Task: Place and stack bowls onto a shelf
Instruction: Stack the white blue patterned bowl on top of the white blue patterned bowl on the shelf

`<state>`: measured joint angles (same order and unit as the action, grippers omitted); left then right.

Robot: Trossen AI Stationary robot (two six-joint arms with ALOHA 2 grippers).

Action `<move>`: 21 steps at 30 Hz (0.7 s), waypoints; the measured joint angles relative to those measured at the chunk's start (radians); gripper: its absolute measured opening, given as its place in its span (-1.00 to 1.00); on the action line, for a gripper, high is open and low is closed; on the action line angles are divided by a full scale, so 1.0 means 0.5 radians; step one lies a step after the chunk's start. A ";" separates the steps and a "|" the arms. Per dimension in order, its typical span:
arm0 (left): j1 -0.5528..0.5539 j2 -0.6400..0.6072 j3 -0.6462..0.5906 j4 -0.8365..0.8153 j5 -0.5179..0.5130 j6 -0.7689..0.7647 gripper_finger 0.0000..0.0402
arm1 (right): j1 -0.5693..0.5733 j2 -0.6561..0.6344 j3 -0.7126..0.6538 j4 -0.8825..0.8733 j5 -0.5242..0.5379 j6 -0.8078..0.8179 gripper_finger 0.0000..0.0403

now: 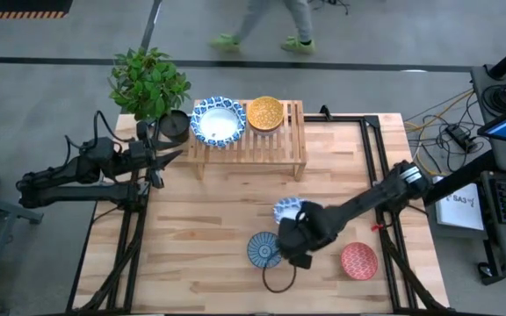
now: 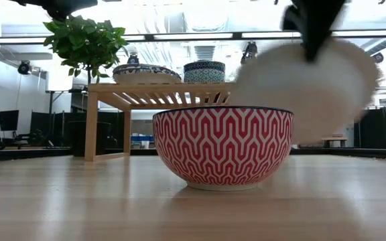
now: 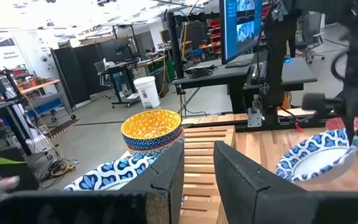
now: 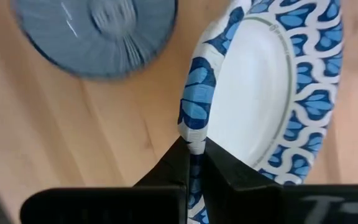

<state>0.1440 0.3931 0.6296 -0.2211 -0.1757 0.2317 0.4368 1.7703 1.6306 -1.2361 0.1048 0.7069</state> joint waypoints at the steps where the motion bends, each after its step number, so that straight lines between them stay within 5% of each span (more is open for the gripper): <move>1: -0.001 0.003 0.000 0.005 0.000 0.000 -0.65 | -0.031 -0.014 0.061 -0.003 0.009 -0.041 -0.94; 10: 0.000 0.040 0.000 0.010 0.000 0.028 -0.65 | -0.295 -0.032 0.640 0.354 0.210 -0.782 -0.94; 21: 0.000 0.024 0.000 0.013 0.000 0.044 -0.65 | -0.610 0.059 1.010 0.631 0.266 -1.907 -0.94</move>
<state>0.1438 0.4052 0.6294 -0.2148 -0.1757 0.2539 0.1318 1.8000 2.1354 -0.9208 0.2377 -0.2464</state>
